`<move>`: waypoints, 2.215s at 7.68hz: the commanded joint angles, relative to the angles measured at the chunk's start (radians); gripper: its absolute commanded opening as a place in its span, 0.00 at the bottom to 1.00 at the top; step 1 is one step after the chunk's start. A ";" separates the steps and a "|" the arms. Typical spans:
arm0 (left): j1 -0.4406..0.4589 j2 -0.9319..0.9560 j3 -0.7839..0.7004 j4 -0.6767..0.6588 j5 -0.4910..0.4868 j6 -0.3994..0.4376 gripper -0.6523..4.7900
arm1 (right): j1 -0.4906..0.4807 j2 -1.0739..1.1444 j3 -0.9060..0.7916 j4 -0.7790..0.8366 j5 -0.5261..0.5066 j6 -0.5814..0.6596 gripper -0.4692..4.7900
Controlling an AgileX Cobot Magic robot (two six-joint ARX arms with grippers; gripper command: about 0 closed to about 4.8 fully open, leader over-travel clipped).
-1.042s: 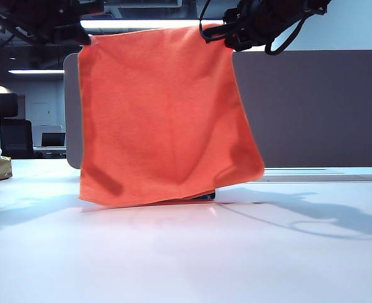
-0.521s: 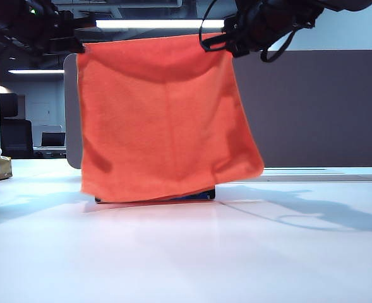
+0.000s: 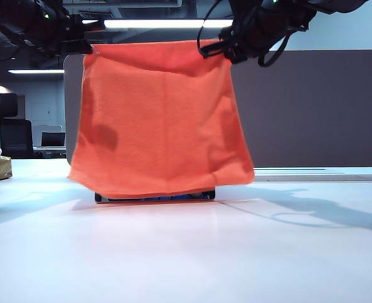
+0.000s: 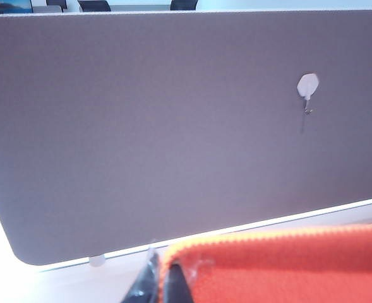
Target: Pick up the cloth from the table and use it to cover the mirror.
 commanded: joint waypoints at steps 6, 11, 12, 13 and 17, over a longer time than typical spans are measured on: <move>0.010 0.049 0.030 -0.031 -0.056 0.005 0.11 | -0.001 0.053 0.003 0.019 0.001 0.000 0.08; 0.010 0.080 0.049 -0.032 -0.058 0.027 0.11 | -0.001 0.056 0.004 0.107 0.002 0.001 0.08; 0.010 0.080 0.049 -0.033 -0.058 0.027 0.11 | -0.001 0.056 0.004 0.140 0.002 0.001 0.08; 0.010 0.080 0.049 -0.043 -0.060 0.027 0.11 | -0.002 0.056 0.004 0.144 0.002 0.000 0.08; 0.010 0.085 0.049 -0.083 -0.078 0.027 0.11 | -0.003 0.075 0.004 0.063 0.002 0.001 0.08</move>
